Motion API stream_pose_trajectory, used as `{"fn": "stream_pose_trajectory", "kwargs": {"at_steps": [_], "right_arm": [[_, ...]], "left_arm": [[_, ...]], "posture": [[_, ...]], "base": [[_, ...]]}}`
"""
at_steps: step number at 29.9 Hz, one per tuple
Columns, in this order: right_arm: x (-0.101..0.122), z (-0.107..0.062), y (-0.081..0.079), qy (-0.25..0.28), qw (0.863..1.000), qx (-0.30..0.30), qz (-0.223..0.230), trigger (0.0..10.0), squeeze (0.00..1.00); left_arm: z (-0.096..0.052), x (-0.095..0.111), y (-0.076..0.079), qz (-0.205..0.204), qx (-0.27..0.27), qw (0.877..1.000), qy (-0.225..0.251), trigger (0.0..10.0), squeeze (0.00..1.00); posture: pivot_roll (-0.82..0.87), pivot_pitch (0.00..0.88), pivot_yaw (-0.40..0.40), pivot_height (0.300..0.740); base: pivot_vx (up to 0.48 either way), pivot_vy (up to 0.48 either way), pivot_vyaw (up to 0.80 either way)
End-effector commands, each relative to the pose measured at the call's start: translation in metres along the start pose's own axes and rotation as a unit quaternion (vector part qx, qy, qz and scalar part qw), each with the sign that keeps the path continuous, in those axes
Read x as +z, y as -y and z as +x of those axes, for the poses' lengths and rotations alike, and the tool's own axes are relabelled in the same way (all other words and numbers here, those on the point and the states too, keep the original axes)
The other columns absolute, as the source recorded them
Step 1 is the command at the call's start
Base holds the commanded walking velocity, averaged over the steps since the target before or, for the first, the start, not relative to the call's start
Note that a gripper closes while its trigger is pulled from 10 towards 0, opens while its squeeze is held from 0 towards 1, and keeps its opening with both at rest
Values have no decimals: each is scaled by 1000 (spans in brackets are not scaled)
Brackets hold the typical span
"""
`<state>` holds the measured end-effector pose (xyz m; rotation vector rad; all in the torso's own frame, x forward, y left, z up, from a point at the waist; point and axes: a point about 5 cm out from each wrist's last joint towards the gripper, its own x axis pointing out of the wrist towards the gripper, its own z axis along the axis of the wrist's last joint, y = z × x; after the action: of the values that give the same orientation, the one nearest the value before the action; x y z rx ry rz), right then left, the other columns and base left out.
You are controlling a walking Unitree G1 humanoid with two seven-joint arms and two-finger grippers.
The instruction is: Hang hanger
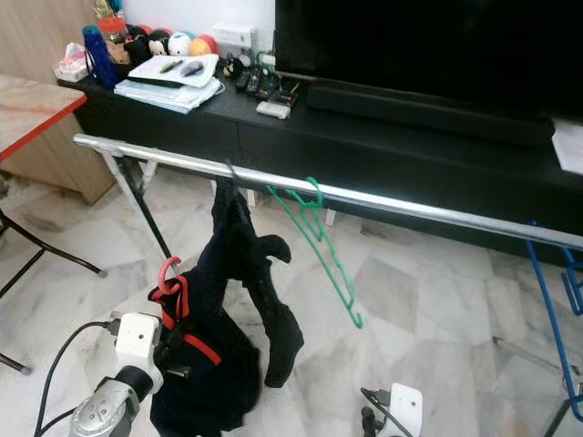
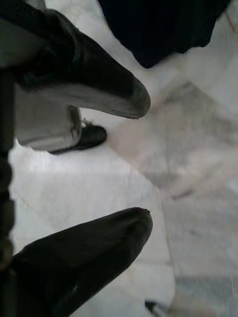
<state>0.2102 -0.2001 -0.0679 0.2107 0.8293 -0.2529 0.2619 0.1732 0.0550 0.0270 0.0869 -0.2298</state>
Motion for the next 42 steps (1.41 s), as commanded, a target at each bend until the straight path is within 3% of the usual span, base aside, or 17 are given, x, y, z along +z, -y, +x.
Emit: {"fn": "stream_pose_trajectory", "kwargs": {"at_steps": [1, 42], "right_arm": [[-9, -2, 1, -14, 1000, -2, 6, 10000, 0], [-11, -2, 2, -19, 1000, -3, 4, 10000, 0]], "left_arm": [[-2, 4, -3, 5, 2, 1000, 13, 10000, 0], [-4, -4, -5, 20, 23, 1000, -6, 10000, 0]], "posture": [[-1, 175, -31, 740], [-1, 164, -37, 740]], "base": [[0, 0, 0], [0, 0, 0]]}}
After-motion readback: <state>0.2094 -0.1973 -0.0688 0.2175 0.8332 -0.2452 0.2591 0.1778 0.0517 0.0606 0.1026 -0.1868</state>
